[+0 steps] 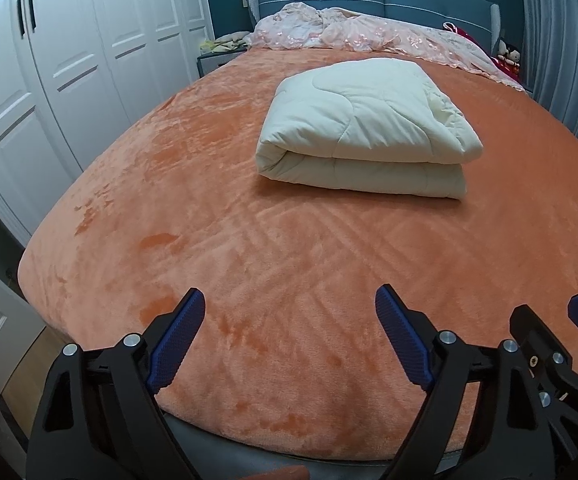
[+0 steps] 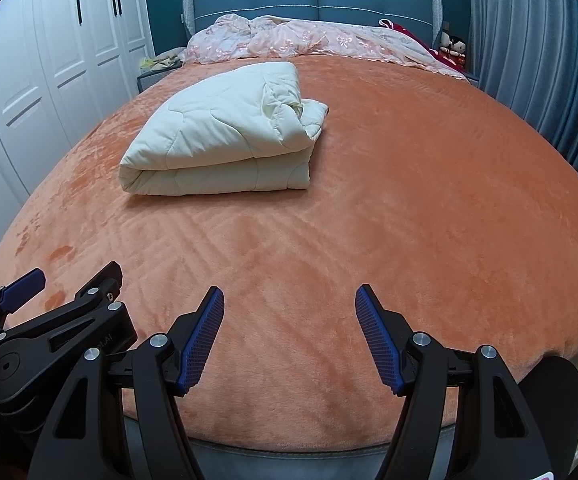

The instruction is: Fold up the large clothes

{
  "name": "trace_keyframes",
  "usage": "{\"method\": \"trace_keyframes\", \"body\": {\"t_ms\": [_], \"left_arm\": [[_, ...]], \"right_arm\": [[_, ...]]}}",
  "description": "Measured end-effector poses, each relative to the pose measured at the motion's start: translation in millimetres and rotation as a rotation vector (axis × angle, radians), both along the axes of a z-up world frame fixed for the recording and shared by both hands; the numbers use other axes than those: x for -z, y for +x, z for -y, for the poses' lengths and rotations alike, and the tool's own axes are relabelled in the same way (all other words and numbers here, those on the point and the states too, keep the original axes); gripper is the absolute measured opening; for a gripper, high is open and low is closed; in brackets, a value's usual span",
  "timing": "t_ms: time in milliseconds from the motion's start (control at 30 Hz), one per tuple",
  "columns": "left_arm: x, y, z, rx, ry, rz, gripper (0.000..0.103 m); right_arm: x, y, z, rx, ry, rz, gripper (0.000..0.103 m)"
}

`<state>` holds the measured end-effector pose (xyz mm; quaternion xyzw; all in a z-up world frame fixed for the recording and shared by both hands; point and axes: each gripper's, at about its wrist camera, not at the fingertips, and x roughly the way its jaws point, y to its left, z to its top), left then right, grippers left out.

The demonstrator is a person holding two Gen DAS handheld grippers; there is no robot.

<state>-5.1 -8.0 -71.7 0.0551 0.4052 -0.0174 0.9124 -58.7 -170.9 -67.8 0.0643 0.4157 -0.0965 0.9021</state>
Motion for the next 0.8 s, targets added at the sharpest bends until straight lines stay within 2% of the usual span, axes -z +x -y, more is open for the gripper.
{"method": "trace_keyframes", "body": {"t_ms": [800], "left_arm": [[-4.6, -3.4, -2.2, -0.013, -0.011, 0.004, 0.082]], "right_arm": [[-6.6, -4.1, -8.5, 0.002, -0.013, 0.016, 0.067]]}}
